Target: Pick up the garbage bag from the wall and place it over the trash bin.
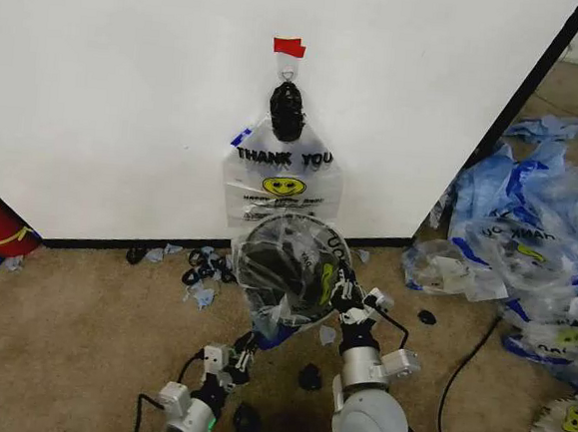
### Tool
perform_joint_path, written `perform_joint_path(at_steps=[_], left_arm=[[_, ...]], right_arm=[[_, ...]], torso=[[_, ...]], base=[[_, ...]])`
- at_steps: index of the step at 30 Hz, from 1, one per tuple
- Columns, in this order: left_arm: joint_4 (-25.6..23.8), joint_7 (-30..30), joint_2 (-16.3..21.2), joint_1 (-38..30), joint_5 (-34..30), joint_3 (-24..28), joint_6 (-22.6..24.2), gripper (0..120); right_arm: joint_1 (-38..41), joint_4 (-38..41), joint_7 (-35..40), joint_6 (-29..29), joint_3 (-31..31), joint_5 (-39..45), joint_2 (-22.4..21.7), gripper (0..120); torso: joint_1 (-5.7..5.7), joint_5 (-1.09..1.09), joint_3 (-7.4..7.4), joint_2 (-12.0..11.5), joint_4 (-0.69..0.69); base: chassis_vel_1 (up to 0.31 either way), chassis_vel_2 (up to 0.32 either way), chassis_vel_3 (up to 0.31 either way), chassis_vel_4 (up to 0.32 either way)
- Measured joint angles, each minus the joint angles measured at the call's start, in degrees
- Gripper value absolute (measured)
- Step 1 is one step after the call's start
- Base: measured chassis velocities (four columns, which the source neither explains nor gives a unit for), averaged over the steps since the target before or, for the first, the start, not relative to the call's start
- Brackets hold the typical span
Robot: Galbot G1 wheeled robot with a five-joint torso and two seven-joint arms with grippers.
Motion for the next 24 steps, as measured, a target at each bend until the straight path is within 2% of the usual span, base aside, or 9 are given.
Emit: perform_joint_path(at_steps=[1,5,7,12,16,24], left_arm=[[-0.2,0.0,0.2,0.3,0.0,-0.3,0.0,41],[-2.4,0.0,2.7,3.6,0.1,-4.9,0.3,61],[-2.6,0.0,3.0,3.9,0.2,-5.4,0.3,65],[-4.7,0.7,5.9,8.5,0.5,-13.6,0.3,87],[-5.6,1.0,7.1,10.4,0.6,-17.3,0.0,98],[-6.4,1.0,7.6,11.5,0.6,-19.3,-0.2,100]], right_arm=[[0.1,-0.1,0.0,0.0,0.0,0.0,0.0,1],[0.6,-0.6,0.0,0.0,0.0,-0.2,-0.2,1],[0.6,-0.7,0.0,0.1,0.0,-0.2,-0.2,1],[0.4,-0.8,0.0,0.2,-0.1,0.3,-0.3,1],[-0.7,-0.8,0.0,0.1,-0.5,1.4,-0.2,1],[-2.0,-0.5,1.2,-1.2,-1.8,4.9,1.1,1]], torso=[[0.0,0.0,0.0,0.0,0.0],[0.0,-0.01,0.0,0.0,-0.01],[0.0,-0.01,0.0,0.0,-0.01],[0.0,0.0,0.0,0.0,0.0],[0.0,0.0,0.0,0.0,-0.01],[0.0,-0.01,0.0,0.0,0.0]], base=[[0.0,0.0,0.0,0.0],[0.0,0.0,0.0,0.0],[0.0,0.0,0.0,0.0],[0.0,0.0,0.0,0.0],[0.0,0.0,0.0,0.0],[0.0,0.0,0.0,0.0]])
